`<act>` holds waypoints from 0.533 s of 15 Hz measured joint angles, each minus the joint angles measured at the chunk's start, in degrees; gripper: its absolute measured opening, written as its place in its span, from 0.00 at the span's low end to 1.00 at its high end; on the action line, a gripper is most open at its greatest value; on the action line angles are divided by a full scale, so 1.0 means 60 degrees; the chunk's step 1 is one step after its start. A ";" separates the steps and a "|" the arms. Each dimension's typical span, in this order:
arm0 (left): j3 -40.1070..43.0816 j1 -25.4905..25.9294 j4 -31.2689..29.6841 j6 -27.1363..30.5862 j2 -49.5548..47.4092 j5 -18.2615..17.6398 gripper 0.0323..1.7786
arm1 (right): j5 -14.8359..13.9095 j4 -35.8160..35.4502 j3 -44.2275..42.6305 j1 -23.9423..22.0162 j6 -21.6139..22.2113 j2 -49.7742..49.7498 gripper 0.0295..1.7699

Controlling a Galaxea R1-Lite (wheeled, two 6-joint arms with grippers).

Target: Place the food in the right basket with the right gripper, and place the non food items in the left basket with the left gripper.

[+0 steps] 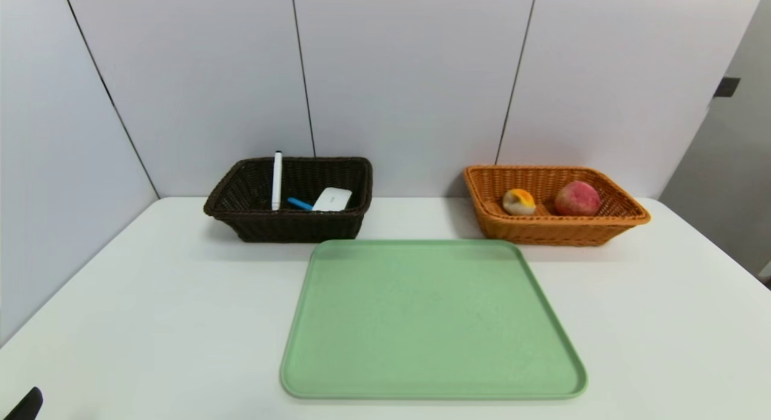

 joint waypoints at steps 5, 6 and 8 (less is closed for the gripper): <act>0.1323 0.0000 -0.2152 0.0130 -0.0211 -0.0069 0.95 | -0.1024 -0.1745 0.1262 0.0006 -0.0380 -0.0431 0.97; 0.1414 0.0000 -0.2152 0.0124 -0.0223 -0.0077 0.95 | -0.1026 -0.2347 0.1745 0.0006 -0.0670 -0.0451 0.97; 0.1483 0.0000 -0.1416 0.0126 -0.0234 -0.0059 0.95 | -0.1012 -0.3452 0.2824 0.0006 -0.1392 -0.0471 0.97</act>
